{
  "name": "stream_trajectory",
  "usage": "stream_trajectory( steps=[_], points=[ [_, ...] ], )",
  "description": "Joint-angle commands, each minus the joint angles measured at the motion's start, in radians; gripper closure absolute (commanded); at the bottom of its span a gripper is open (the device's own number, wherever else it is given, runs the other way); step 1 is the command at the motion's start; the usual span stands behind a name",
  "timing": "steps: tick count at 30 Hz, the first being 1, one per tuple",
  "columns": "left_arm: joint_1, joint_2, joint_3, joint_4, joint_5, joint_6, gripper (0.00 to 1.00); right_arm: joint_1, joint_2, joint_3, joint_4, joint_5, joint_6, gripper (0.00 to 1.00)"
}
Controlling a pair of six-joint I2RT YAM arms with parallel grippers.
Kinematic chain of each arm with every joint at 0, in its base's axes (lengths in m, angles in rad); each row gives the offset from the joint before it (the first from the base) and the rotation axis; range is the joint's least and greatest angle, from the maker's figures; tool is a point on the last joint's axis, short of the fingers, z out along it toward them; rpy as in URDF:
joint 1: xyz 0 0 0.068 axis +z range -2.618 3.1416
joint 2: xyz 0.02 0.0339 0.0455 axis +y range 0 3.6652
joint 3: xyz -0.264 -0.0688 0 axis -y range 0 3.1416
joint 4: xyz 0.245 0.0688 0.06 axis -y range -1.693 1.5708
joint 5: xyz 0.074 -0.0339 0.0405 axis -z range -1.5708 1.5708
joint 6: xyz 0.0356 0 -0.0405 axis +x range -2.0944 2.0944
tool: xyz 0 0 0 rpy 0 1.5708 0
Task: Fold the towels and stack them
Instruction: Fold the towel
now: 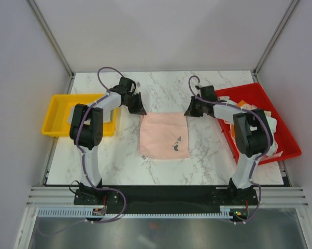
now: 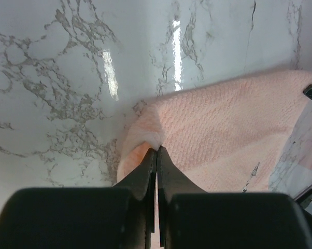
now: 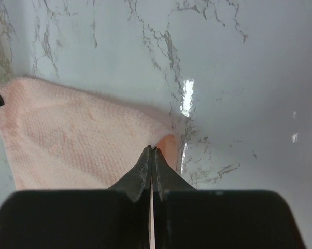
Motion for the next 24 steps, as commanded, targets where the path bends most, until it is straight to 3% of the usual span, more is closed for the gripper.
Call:
stream_trajectory(
  steps=[1,8,18,24],
  points=[
    [0.003,-0.099,0.010,0.045,0.054,0.050,0.98,-0.003,-0.119,-0.065,0.066,0.039,-0.028,1.00],
    [0.005,-0.280,-0.083,0.135,0.123,0.058,0.98,-0.006,-0.414,-0.231,0.164,0.130,-0.027,1.00],
    [-0.006,-0.568,-0.231,0.212,0.244,0.030,0.98,-0.006,-0.760,-0.296,0.143,0.041,-0.018,1.00],
    [-0.046,-0.769,-0.304,0.214,0.280,0.010,0.98,-0.004,-0.996,-0.308,0.041,-0.027,-0.003,1.00]
  ],
)
